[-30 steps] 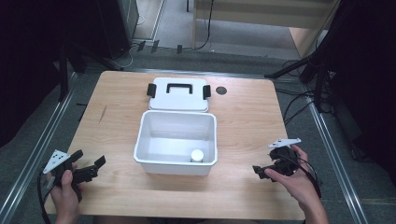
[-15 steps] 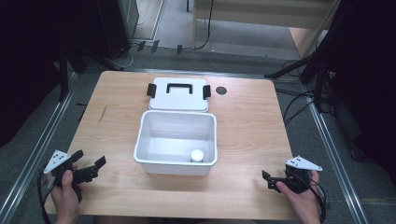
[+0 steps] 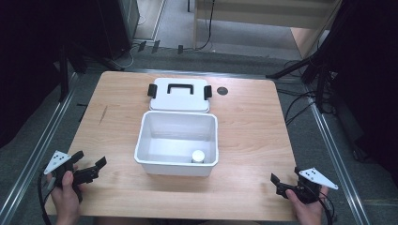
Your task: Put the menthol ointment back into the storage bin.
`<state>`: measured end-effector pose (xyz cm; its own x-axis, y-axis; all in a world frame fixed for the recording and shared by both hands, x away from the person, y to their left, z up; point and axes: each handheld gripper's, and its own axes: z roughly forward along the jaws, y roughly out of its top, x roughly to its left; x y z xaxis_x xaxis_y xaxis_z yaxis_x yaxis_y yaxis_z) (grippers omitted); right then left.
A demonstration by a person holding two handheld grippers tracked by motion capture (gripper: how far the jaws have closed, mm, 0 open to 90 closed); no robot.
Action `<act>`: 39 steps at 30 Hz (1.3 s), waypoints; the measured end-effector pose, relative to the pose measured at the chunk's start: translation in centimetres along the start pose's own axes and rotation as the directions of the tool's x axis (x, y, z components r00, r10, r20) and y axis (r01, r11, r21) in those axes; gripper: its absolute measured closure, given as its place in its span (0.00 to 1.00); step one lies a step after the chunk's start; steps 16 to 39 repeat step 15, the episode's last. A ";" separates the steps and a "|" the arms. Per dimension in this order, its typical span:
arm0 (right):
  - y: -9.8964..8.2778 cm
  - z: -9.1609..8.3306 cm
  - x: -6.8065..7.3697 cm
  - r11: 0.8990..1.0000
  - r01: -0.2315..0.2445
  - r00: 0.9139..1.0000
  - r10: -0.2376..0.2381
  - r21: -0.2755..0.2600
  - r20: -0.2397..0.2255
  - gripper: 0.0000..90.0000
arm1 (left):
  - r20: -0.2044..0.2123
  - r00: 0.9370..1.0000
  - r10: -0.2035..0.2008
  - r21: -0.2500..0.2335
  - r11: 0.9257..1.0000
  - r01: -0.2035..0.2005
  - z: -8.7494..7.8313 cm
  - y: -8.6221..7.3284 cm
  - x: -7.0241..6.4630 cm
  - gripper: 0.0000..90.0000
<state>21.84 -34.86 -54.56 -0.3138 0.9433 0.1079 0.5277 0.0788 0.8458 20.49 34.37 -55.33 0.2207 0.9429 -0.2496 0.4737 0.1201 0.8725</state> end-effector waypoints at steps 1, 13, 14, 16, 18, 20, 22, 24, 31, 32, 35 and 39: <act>0.0 0.0 0.0 1.000 -0.007 1.000 0.007 0.001 -0.003 0.00 | 0.000 1.000 -0.001 0.001 1.000 0.001 0.0 0.0 0.0 0.00; -0.1 0.1 -0.2 1.000 -0.024 1.000 0.024 -0.001 -0.005 0.00 | 0.001 1.000 -0.006 0.002 1.000 0.006 0.1 0.0 0.0 0.00; -0.1 0.2 -0.2 1.000 -0.027 1.000 0.027 -0.001 -0.006 0.00 | 0.001 1.000 -0.006 0.003 1.000 0.006 0.1 0.0 0.0 0.00; -0.1 0.2 -0.2 1.000 -0.027 1.000 0.027 -0.001 -0.006 0.00 | 0.001 1.000 -0.006 0.003 1.000 0.006 0.1 0.0 0.0 0.00; -0.1 0.2 -0.2 1.000 -0.027 1.000 0.027 -0.001 -0.006 0.00 | 0.001 1.000 -0.006 0.003 1.000 0.006 0.1 0.0 0.0 0.00; -0.1 0.2 -0.2 1.000 -0.027 1.000 0.027 -0.001 -0.006 0.00 | 0.001 1.000 -0.006 0.003 1.000 0.006 0.1 0.0 0.0 0.00; -0.1 0.2 -0.2 1.000 -0.027 1.000 0.027 -0.001 -0.006 0.00 | 0.001 1.000 -0.006 0.003 1.000 0.006 0.1 0.0 0.0 0.00; -0.1 0.2 -0.2 1.000 -0.027 1.000 0.027 -0.001 -0.006 0.00 | 0.001 1.000 -0.006 0.003 1.000 0.006 0.1 0.0 0.0 0.00; -0.1 0.2 -0.2 1.000 -0.027 1.000 0.027 -0.001 -0.006 0.00 | 0.001 1.000 -0.006 0.003 1.000 0.006 0.1 0.0 0.0 0.00; -0.1 0.2 -0.2 1.000 -0.027 1.000 0.027 -0.001 -0.006 0.00 | 0.001 1.000 -0.006 0.003 1.000 0.006 0.1 0.0 0.0 0.00; -0.1 0.2 -0.2 1.000 -0.027 1.000 0.027 -0.001 -0.006 0.00 | 0.001 1.000 -0.006 0.003 1.000 0.006 0.1 0.0 0.0 0.00; -0.1 0.2 -0.2 1.000 -0.027 1.000 0.027 -0.001 -0.006 0.00 | 0.001 1.000 -0.006 0.003 1.000 0.006 0.1 0.0 0.0 0.00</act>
